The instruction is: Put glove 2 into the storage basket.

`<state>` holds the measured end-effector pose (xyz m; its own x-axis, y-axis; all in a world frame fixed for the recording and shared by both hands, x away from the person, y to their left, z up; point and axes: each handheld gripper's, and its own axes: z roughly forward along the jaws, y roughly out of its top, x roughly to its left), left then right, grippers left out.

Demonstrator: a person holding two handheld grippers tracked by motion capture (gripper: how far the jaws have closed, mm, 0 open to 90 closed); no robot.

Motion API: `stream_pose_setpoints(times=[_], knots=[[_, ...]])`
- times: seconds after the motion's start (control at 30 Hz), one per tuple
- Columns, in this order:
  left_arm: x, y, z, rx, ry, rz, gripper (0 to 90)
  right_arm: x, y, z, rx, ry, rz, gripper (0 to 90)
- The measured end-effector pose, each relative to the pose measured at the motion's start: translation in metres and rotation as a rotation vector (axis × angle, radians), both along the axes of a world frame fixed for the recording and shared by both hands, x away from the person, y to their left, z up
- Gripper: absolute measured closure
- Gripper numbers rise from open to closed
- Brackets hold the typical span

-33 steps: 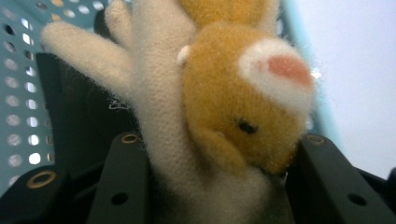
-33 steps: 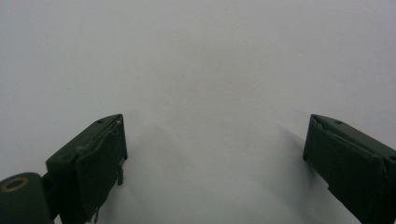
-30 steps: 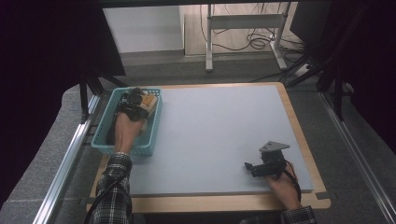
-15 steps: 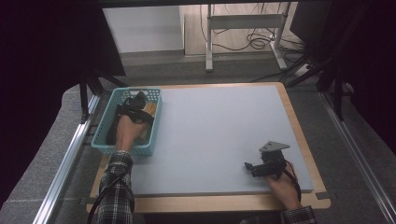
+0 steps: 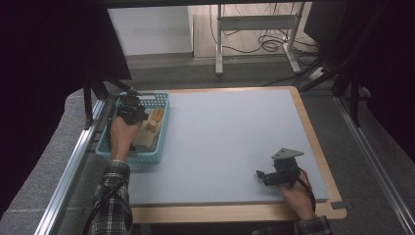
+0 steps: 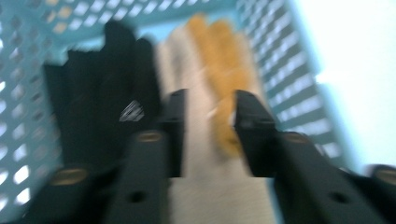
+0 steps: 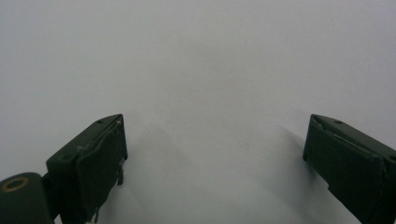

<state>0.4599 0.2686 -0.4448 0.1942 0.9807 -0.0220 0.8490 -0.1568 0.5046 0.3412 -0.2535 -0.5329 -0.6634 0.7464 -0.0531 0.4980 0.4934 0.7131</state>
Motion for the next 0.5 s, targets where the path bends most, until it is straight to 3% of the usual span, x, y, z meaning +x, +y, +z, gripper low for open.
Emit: stream_pose_setpoints(times=[0.07,0.13,0.2,0.27,0.33,0.37,0.43,0.5], knots=[[0.003,0.000,-0.012,0.052,0.065,0.015,76.0,0.000,0.000,0.000,0.000,0.000,0.000,6.0],[0.006,0.000,-0.024,0.070,0.115,0.022,79.0,0.000,0.000,0.000,0.001,0.001,-0.001,6.0],[0.010,0.001,-0.038,0.039,0.156,0.019,79.7,0.000,0.000,0.000,0.001,0.001,-0.001,6.0],[0.010,0.001,-0.042,0.003,0.155,0.012,81.8,0.000,0.000,0.000,0.001,-0.001,0.000,6.0],[0.011,0.000,-0.044,-0.080,0.147,-0.004,82.2,0.000,0.000,0.000,0.001,0.000,0.000,6.0],[0.011,-0.002,-0.044,-0.079,0.148,-0.011,82.6,0.000,0.000,0.000,0.001,-0.001,0.000,6.0],[0.011,-0.008,-0.043,-0.034,0.148,-0.024,83.5,0.000,0.000,0.000,0.001,0.000,0.000,6.0],[0.011,-0.009,-0.043,-0.027,0.144,-0.028,84.1,0.000,0.000,0.000,0.001,0.000,0.000,6.0]])
